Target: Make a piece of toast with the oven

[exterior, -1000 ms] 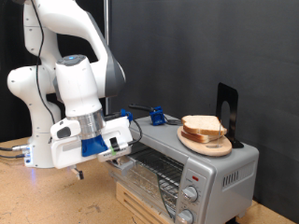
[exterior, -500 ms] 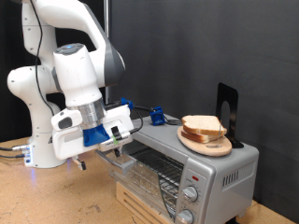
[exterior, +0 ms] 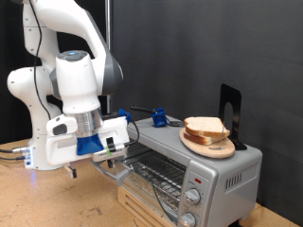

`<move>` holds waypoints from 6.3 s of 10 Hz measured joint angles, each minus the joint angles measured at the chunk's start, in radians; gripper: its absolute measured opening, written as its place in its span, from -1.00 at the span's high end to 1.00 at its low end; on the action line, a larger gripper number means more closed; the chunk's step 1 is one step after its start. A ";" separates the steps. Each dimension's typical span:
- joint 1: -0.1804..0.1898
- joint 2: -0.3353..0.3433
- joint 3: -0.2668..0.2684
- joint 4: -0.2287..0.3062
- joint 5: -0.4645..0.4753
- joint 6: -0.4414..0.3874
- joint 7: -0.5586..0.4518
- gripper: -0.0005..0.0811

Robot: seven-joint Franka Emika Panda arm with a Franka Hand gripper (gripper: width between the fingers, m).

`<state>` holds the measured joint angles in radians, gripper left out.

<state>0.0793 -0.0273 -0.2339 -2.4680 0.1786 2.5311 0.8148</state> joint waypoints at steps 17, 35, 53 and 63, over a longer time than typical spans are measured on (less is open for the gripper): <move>-0.013 -0.040 -0.001 -0.043 0.025 0.037 -0.063 -0.99; -0.061 0.056 -0.040 -0.093 -0.056 0.163 -0.025 -0.99; -0.073 0.394 -0.033 0.013 -0.043 0.364 -0.013 -0.99; -0.198 0.157 0.072 -0.110 0.152 0.313 -0.231 -0.99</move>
<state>-0.1184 0.1298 -0.1622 -2.5780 0.3303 2.8443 0.5837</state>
